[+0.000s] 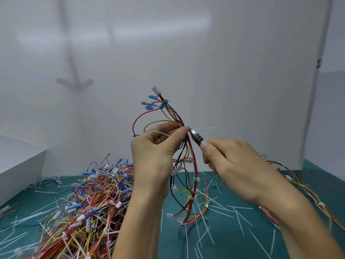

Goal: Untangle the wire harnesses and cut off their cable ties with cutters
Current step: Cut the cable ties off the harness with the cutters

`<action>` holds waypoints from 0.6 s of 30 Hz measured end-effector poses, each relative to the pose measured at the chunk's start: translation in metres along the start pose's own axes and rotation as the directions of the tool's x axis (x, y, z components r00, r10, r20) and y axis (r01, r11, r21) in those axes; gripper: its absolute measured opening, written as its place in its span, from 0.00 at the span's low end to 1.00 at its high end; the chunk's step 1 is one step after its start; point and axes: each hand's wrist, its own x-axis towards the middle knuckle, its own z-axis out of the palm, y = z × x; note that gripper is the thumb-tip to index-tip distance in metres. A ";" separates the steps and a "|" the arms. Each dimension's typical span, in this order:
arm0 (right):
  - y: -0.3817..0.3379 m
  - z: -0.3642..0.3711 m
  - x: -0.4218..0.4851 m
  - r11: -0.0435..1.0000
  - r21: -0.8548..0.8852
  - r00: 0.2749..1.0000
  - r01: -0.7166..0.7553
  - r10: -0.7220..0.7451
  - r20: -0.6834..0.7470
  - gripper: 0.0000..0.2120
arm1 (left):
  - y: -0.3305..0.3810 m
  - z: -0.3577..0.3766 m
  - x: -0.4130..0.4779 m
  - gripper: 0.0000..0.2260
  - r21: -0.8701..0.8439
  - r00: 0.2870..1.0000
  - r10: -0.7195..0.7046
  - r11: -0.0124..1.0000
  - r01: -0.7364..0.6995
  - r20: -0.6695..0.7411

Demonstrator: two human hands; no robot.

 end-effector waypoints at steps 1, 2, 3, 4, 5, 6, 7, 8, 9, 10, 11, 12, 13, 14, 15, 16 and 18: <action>0.000 0.000 0.000 1.000 0.013 1.000 0.000 0.000 -0.003 0.22 | 0.000 0.000 0.000 0.04 0.001 1.000 0.001 1.000 -0.001 0.002; -0.001 0.000 0.000 1.000 0.028 1.000 -0.001 0.001 -0.006 0.22 | 0.000 -0.001 0.000 0.04 0.005 1.000 0.005 1.000 -0.005 0.003; -0.001 0.000 0.000 0.999 0.040 1.000 -0.002 0.003 -0.008 0.22 | 0.000 -0.001 0.000 0.04 0.012 1.000 0.010 1.000 -0.010 0.005; 0.000 0.000 0.000 0.999 0.050 1.000 -0.005 0.005 -0.011 0.22 | 0.000 -0.002 0.001 0.04 0.020 1.000 0.015 1.000 -0.015 0.009; 0.000 0.000 0.000 0.998 0.059 1.000 -0.007 0.007 -0.012 0.22 | 0.000 -0.002 0.001 0.04 0.027 1.000 0.020 0.999 -0.020 0.014; 0.000 0.000 0.000 0.998 0.068 1.000 -0.008 0.008 -0.012 0.22 | 0.001 -0.003 0.001 0.04 0.030 1.000 0.024 0.999 -0.024 0.019; 0.001 0.001 0.000 0.997 0.077 1.000 -0.008 0.009 -0.011 0.22 | 0.001 -0.003 0.001 0.04 0.030 0.999 0.026 0.999 -0.027 0.025; 0.002 0.001 0.001 0.996 0.086 1.000 -0.008 0.009 -0.010 0.22 | 0.001 -0.003 0.002 0.04 0.030 0.999 0.027 0.999 -0.028 0.031; 0.002 0.001 0.001 0.995 0.094 1.000 -0.008 0.009 -0.011 0.22 | 0.000 -0.003 0.002 0.04 0.030 0.999 0.030 0.999 -0.031 0.034; 0.002 0.001 0.001 0.995 0.103 1.000 -0.007 0.009 -0.013 0.22 | 0.000 -0.004 0.003 0.04 0.034 0.999 0.035 0.999 -0.037 0.034; 0.003 0.002 0.001 0.994 0.110 1.000 -0.006 0.008 -0.016 0.22 | 0.000 -0.004 0.003 0.05 0.041 0.999 0.042 0.998 -0.043 0.032; 0.003 0.003 0.002 0.993 0.115 1.000 -0.004 0.007 -0.019 0.22 | -0.001 -0.005 0.003 0.05 0.050 0.998 0.047 0.998 -0.048 0.029; 0.003 0.003 0.002 0.993 0.119 1.000 -0.004 0.006 -0.019 0.22 | -0.002 -0.005 0.004 0.05 0.057 0.998 0.049 0.997 -0.051 0.027; 0.004 0.004 0.003 0.992 0.124 1.000 -0.005 0.007 -0.018 0.22 | -0.003 -0.006 0.005 0.04 0.060 0.998 0.050 0.997 -0.051 0.029; 0.004 0.005 0.003 0.992 0.128 1.000 -0.006 0.009 -0.017 0.22 | -0.004 -0.007 0.005 0.04 0.062 0.998 0.051 0.997 -0.053 0.032; 0.004 0.005 0.003 0.991 0.133 1.000 -0.009 0.011 -0.014 0.22 | -0.004 -0.008 0.006 0.04 0.065 0.998 0.053 0.996 -0.056 0.035; 0.005 0.006 0.004 0.988 0.154 1.000 -0.019 0.019 0.000 0.22 | -0.006 -0.009 0.007 0.04 0.073 0.998 0.054 0.996 -0.057 0.040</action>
